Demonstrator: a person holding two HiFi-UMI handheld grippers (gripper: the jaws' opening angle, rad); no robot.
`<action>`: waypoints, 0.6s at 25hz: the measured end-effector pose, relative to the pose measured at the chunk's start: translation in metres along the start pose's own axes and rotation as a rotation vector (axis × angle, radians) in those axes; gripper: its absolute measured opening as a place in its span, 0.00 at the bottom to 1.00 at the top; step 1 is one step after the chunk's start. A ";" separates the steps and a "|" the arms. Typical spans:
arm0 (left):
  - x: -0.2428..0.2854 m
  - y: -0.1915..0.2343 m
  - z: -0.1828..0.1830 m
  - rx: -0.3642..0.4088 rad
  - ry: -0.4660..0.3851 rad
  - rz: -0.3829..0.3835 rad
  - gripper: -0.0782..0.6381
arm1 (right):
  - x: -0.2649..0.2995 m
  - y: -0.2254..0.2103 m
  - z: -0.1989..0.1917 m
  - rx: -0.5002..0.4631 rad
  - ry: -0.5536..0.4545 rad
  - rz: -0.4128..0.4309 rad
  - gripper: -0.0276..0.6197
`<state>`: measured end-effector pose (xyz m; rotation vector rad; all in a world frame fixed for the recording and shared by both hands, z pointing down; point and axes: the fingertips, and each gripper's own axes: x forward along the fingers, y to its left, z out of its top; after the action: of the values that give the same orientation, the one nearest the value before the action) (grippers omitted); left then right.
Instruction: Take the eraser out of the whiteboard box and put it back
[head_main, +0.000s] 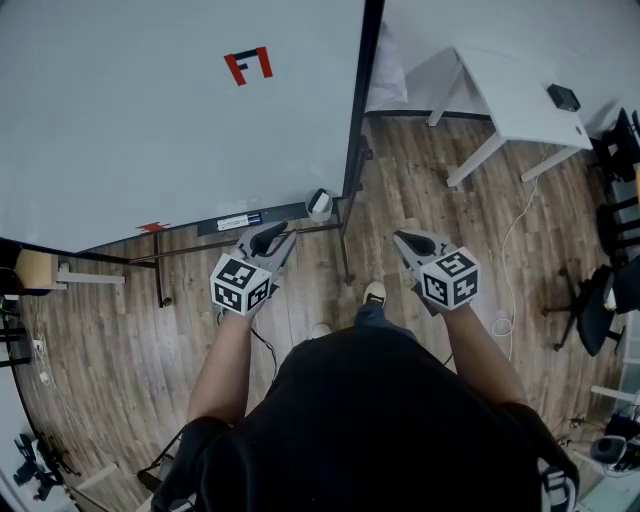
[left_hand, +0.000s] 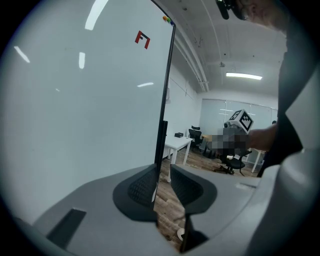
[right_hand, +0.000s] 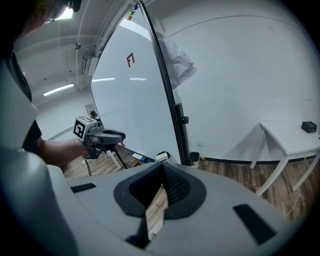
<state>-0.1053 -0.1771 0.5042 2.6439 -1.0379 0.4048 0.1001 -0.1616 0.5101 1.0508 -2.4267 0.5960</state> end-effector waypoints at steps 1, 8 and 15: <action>0.003 0.000 0.000 -0.006 0.001 -0.001 0.24 | 0.001 -0.002 0.000 -0.001 0.003 0.002 0.04; 0.023 0.002 -0.002 -0.020 0.028 -0.006 0.24 | 0.007 -0.018 -0.003 -0.003 0.022 0.016 0.04; 0.047 0.009 -0.007 -0.012 0.065 0.020 0.24 | 0.014 -0.034 -0.008 -0.010 0.045 0.024 0.04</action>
<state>-0.0790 -0.2101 0.5285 2.5933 -1.0444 0.4841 0.1187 -0.1861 0.5314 0.9948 -2.4047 0.6078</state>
